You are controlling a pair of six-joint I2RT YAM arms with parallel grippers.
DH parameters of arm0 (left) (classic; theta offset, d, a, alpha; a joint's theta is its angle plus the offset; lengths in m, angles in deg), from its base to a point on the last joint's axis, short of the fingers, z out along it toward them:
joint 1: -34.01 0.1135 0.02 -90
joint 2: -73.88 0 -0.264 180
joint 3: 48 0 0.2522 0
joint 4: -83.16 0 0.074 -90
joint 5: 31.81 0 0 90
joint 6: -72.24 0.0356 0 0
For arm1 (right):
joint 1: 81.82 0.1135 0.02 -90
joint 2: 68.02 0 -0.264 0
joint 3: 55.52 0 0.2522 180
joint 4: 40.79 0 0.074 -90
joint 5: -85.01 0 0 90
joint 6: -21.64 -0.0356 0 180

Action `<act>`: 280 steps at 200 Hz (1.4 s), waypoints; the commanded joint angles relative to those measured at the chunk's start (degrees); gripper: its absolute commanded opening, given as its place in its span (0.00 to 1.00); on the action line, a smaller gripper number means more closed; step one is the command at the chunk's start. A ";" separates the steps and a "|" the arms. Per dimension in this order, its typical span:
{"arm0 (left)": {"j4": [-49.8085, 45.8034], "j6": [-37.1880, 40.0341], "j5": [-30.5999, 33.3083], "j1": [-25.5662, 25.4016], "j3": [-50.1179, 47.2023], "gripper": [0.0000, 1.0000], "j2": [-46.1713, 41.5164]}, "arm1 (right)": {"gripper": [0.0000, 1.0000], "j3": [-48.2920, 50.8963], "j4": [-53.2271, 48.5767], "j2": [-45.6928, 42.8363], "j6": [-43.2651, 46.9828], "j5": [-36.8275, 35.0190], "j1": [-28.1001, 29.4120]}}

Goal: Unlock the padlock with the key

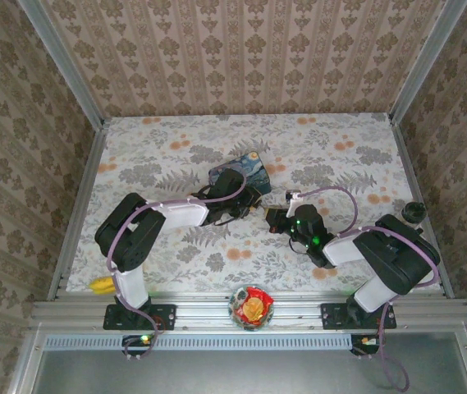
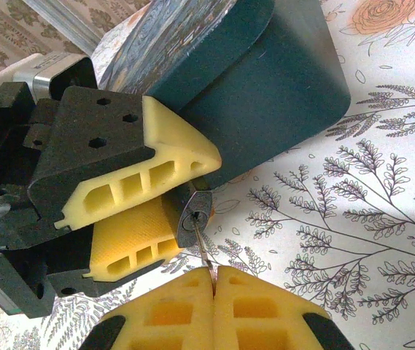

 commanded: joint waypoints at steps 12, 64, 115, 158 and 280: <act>-3.16 -6.45 -7.12 -1.04 -0.15 0.00 2.37 | 0.00 -2.82 0.12 1.10 1.79 -1.08 0.49; -3.56 -6.41 -7.98 -1.30 0.68 0.00 2.65 | 0.00 -4.52 -2.98 1.59 4.90 -2.58 2.02; -7.75 -3.55 -8.50 -1.57 2.74 0.00 2.63 | 0.00 -5.71 -6.16 0.33 4.73 -4.63 2.05; -11.13 -0.86 -8.79 -1.65 3.83 0.00 2.46 | 0.00 -8.12 -11.00 -3.21 2.97 -1.33 -0.46; -6.10 -5.43 -9.35 -1.83 6.39 0.00 5.77 | 0.00 -7.80 -3.45 2.30 -6.79 7.24 -3.27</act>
